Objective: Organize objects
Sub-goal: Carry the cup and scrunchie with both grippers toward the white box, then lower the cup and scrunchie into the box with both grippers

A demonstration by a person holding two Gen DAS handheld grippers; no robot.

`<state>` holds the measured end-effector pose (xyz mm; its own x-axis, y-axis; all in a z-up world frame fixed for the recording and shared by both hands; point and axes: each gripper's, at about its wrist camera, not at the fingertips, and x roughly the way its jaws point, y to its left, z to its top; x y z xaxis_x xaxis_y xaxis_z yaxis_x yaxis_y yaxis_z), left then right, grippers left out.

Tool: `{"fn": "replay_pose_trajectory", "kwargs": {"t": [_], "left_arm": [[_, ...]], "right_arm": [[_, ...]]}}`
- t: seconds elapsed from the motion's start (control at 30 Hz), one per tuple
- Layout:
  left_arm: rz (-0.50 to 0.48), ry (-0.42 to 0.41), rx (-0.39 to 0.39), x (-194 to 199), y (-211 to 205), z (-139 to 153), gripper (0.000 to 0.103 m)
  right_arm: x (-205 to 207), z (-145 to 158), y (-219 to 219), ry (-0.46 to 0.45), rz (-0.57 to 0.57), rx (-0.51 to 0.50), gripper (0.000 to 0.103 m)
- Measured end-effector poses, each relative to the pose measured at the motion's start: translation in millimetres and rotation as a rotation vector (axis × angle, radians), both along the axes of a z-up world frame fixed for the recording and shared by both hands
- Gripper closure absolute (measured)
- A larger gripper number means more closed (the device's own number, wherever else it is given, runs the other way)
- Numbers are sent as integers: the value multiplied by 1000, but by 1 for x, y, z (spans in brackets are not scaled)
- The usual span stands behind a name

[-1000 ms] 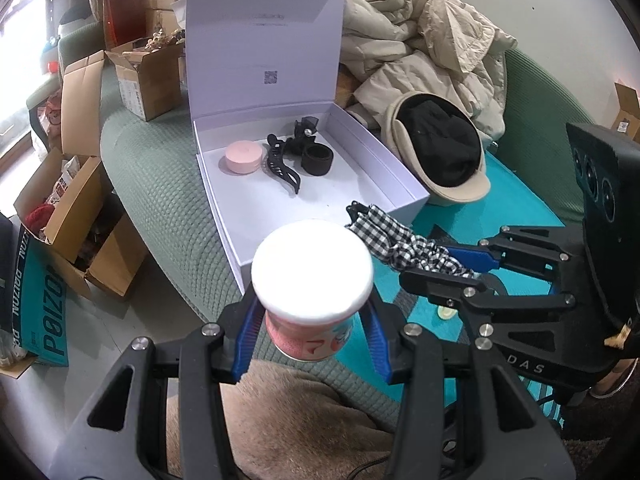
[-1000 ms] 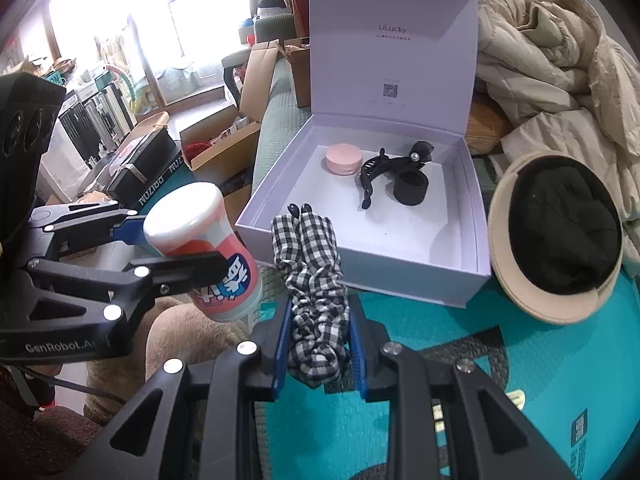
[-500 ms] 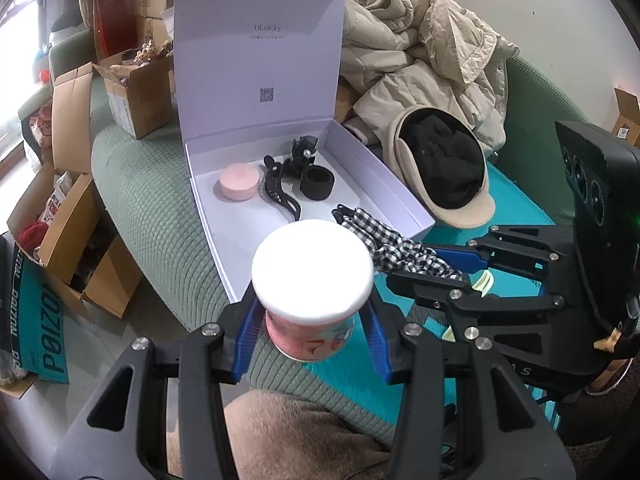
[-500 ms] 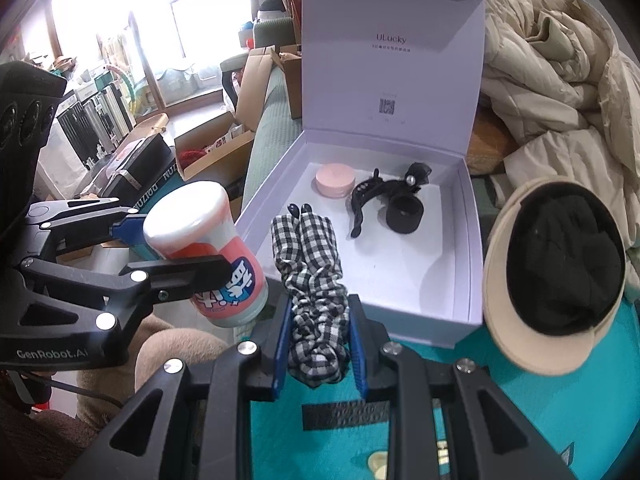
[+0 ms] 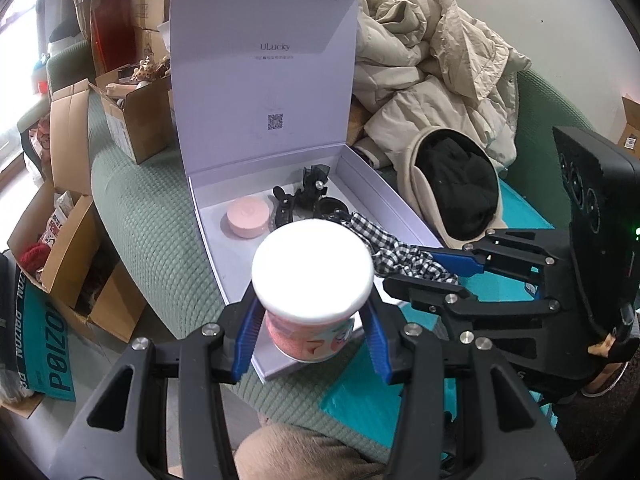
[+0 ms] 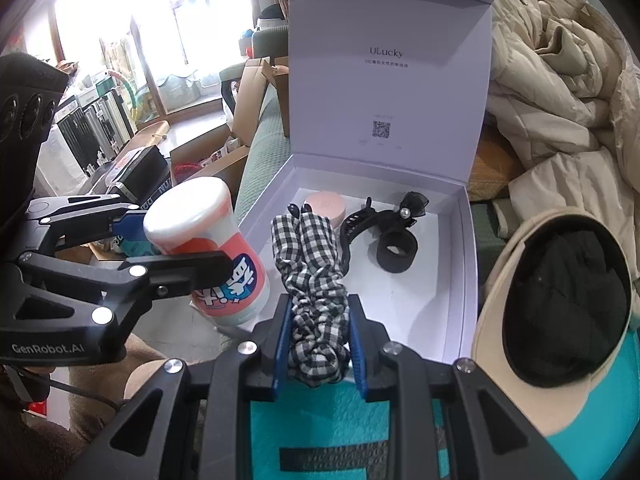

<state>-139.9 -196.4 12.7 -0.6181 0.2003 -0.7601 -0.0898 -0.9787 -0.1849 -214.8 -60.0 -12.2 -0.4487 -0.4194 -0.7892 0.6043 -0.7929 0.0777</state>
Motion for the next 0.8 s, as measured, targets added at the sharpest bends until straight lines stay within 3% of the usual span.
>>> {"fn": "replay_pose_trajectory", "kwargs": {"t": [0.8], "left_arm": [[37,2,-75,-75,-2,-37,58]], "right_arm": [[-69,-25,-1,-10,-119,-16,77]]}}
